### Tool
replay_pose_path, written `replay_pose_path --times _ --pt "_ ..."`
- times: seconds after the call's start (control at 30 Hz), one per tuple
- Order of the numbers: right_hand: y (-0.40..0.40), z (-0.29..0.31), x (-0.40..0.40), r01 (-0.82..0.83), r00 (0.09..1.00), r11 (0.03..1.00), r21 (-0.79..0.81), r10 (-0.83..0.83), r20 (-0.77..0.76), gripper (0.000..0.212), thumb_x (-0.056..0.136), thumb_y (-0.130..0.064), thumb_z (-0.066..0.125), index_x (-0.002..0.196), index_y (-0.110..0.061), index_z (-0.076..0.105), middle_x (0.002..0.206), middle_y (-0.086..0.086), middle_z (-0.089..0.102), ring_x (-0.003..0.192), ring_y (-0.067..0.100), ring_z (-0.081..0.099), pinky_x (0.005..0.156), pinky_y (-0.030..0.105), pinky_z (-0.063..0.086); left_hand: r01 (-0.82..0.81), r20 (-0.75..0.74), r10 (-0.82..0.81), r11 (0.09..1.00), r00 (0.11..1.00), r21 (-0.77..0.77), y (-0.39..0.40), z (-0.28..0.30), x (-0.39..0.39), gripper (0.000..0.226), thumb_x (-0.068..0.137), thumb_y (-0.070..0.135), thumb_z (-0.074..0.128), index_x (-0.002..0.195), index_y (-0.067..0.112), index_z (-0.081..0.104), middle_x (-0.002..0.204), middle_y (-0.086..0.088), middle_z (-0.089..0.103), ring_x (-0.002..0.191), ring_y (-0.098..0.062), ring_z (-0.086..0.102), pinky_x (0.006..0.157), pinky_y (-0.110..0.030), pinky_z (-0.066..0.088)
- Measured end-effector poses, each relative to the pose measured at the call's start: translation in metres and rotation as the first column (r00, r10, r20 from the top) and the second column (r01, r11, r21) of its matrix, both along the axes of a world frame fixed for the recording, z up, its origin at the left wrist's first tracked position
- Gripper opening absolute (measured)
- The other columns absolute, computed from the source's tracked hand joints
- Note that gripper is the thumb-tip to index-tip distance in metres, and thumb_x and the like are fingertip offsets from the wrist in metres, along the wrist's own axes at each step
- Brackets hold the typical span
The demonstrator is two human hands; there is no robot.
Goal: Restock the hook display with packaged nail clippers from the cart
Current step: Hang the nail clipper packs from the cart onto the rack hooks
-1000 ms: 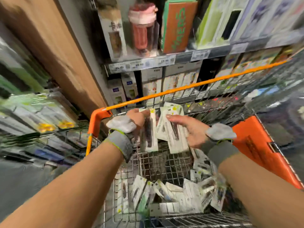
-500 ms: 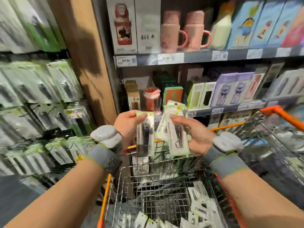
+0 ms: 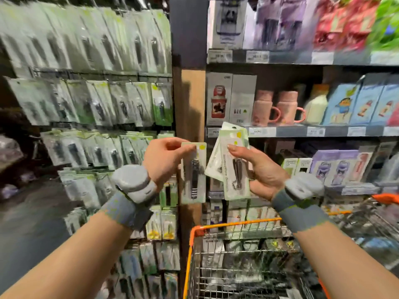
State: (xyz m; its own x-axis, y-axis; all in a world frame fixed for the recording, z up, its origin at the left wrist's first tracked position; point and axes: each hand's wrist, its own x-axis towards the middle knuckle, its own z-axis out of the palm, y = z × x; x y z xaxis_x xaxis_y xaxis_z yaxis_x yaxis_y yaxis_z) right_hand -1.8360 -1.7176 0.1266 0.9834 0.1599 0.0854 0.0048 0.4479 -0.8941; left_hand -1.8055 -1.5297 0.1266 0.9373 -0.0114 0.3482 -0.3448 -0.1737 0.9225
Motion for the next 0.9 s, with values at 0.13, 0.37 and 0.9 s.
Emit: replay_pose_path --times 0.13,0.37,0.9 --pt "0.066 0.013 -0.001 -0.063 0.997 0.996 0.056 0.06 0.043 0.029 0.066 -0.014 0.064 0.094 -0.011 0.065 0.079 0.004 0.073 0.07 0.014 0.071 0.066 0.031 0.059 -0.052 0.048 0.053 0.998 0.997 -0.035 0.074 0.016 -0.01 0.013 0.081 0.017 0.072 0.069 0.021 0.069 0.053 0.012 0.063 0.044 0.005 0.048 0.053 -0.02 0.039" --pt "0.153 0.021 0.0 -0.145 0.983 0.985 0.098 0.132 0.127 0.066 0.024 -0.026 0.096 0.086 -0.015 0.075 0.087 0.005 0.074 0.08 0.018 0.072 0.073 0.039 0.059 -0.02 0.046 0.023 0.998 0.999 -0.059 0.167 0.031 -0.019 0.011 0.083 0.014 0.069 0.073 0.016 0.068 0.072 -0.003 0.069 0.059 -0.004 0.059 0.047 -0.017 0.041" --pt "0.266 0.042 0.043 -0.23 0.957 0.971 -0.071 0.239 0.165 0.037 0.07 -0.013 0.071 0.107 -0.013 0.063 0.085 -0.002 0.072 0.078 0.011 0.07 0.063 0.028 0.056 -0.189 0.149 0.183 0.982 0.972 0.027 0.306 0.04 0.005 0.008 0.081 0.008 0.069 0.076 0.014 0.07 0.057 0.017 0.066 0.056 0.009 0.057 0.055 -0.005 0.041"
